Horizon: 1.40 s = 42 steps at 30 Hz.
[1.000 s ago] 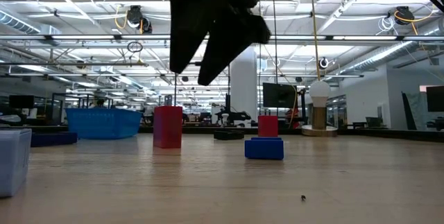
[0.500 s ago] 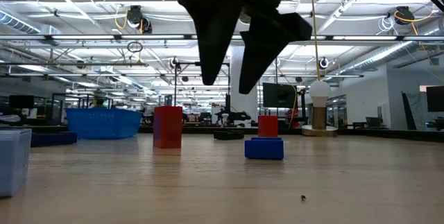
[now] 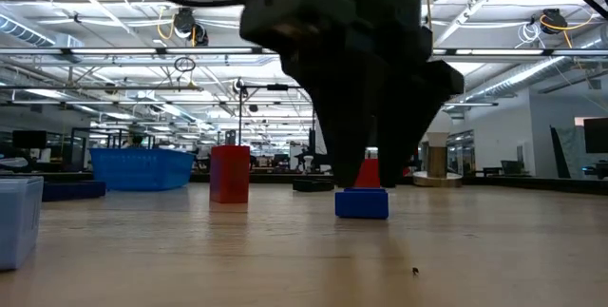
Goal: Pick & Place Office items
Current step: Put the blue digital timer into the blue bin
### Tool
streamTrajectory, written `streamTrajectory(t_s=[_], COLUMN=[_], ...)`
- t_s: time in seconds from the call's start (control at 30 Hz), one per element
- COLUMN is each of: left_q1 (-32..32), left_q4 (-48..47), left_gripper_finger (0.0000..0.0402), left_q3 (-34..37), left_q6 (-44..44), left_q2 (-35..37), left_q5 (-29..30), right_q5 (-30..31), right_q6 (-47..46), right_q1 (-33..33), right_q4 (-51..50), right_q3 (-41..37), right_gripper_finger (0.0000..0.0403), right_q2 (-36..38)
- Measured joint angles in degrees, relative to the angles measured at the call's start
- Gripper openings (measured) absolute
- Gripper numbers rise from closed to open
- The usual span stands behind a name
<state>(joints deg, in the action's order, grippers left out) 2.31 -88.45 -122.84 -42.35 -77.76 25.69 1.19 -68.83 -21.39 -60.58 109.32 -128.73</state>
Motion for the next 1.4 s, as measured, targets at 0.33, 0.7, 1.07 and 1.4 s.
streamTrajectory(t_s=[0.33,0.7,1.07,1.4], left_q1=[0.00,0.00,0.02,0.02], left_q4=[-0.02,0.01,0.03,0.01], left_gripper_finger=[0.0230,0.0230,0.0230,0.0230], left_q3=[0.00,0.01,0.00,0.00], left_q6=[0.24,4.68,7.39,8.13], left_q2=[0.00,0.00,0.00,0.00], left_q5=[-0.13,-5.06,-7.96,-8.72], right_q5=[0.24,0.28,0.22,0.46], right_q6=[-6.93,-18.31,-23.17,-14.39], right_q1=[0.64,1.89,2.19,1.31], right_q4=[1.20,7.16,8.76,11.56], right_q3=[-1.97,-1.97,-1.97,-1.93], right_gripper_finger=[0.0233,0.0248,0.0249,0.0247], right_q2=[0.00,0.46,0.46,3.54])
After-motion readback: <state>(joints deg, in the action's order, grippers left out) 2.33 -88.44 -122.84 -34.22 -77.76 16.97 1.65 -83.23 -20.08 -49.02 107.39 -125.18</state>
